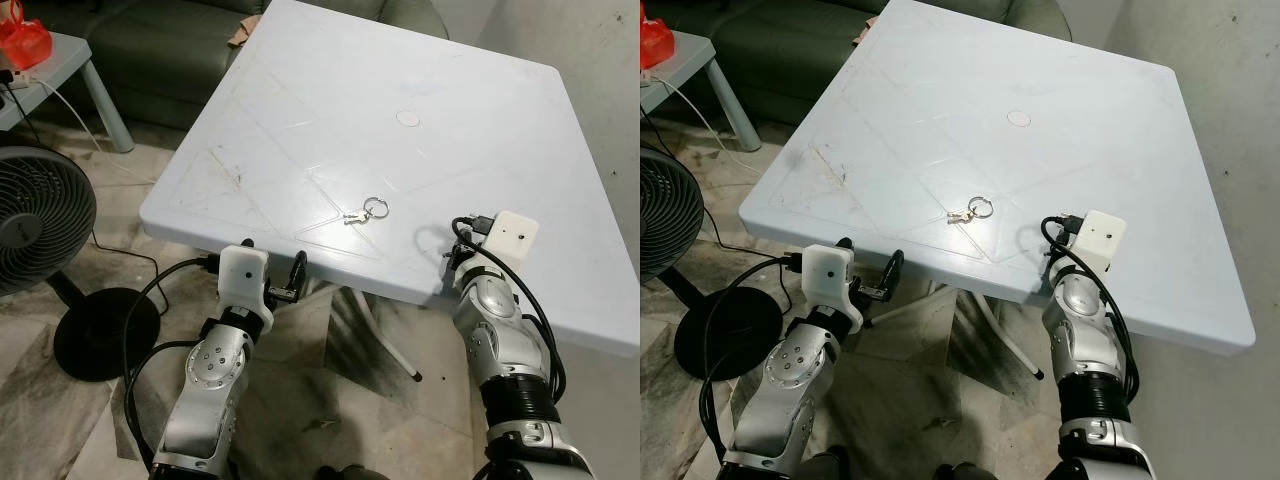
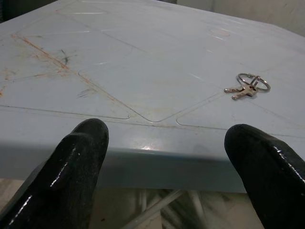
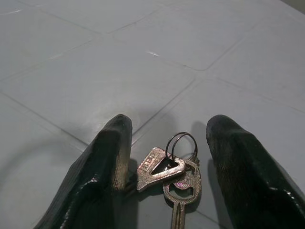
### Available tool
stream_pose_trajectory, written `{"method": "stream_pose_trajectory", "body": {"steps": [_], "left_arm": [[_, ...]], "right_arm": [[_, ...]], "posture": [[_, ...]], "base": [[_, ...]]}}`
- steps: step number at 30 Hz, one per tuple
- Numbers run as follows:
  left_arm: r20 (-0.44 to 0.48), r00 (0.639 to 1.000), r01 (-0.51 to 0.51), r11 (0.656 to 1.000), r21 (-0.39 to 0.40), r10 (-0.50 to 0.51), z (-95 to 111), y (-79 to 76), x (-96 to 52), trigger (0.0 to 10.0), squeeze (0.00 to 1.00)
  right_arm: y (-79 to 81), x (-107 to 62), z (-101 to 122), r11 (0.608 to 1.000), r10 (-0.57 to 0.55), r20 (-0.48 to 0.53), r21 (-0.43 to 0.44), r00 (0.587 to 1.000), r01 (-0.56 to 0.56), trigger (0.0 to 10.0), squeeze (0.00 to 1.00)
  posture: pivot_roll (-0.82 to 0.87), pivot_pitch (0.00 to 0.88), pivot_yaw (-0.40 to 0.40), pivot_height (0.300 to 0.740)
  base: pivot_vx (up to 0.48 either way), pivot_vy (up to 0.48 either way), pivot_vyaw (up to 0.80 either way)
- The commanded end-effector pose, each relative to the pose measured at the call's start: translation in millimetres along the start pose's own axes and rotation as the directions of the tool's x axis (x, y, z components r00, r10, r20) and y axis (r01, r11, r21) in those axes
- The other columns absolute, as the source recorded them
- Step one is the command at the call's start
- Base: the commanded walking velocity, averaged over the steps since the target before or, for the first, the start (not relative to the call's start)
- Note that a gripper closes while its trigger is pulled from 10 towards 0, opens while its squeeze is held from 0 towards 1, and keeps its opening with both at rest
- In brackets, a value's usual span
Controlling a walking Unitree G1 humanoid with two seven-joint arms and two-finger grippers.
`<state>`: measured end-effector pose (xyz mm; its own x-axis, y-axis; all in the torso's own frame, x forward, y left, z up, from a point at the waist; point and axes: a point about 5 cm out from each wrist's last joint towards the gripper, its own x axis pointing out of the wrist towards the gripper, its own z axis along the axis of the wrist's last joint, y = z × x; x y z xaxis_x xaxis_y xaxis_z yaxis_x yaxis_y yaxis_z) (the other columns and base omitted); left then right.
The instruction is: Hang keys on a hook
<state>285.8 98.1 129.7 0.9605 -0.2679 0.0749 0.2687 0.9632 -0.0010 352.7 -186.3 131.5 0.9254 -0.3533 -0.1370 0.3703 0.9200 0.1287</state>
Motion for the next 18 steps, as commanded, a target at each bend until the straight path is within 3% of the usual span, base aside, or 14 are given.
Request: {"method": "stream_pose_trajectory", "body": {"steps": [1, 18], "left_arm": [[-0.007, 1.000, 0.013, 1.000, 0.001, -0.013, -1.5, -3.7, -1.7, 10.0, 0.00], [-0.007, 1.000, 0.007, 1.000, 0.001, -0.007, -1.2, -3.2, -2.6, 10.0, 0.00]], "right_arm": [[-5.8, 1.3, 2.9, 0.999, -0.035, 0.011, 0.009, 0.999, 0.035, 10.0, 0.00], [-3.8, 5.0, -6.3, 0.991, -0.125, -0.082, -0.048, 0.989, 0.121, 10.0, 0.00]], "posture": [[0.09, 0.191, -0.134, 0.740], [0.10, 0.195, -0.136, 0.740]], "base": [[0.000, 0.000, 0.00], [0.000, 0.000, 0.00]]}}
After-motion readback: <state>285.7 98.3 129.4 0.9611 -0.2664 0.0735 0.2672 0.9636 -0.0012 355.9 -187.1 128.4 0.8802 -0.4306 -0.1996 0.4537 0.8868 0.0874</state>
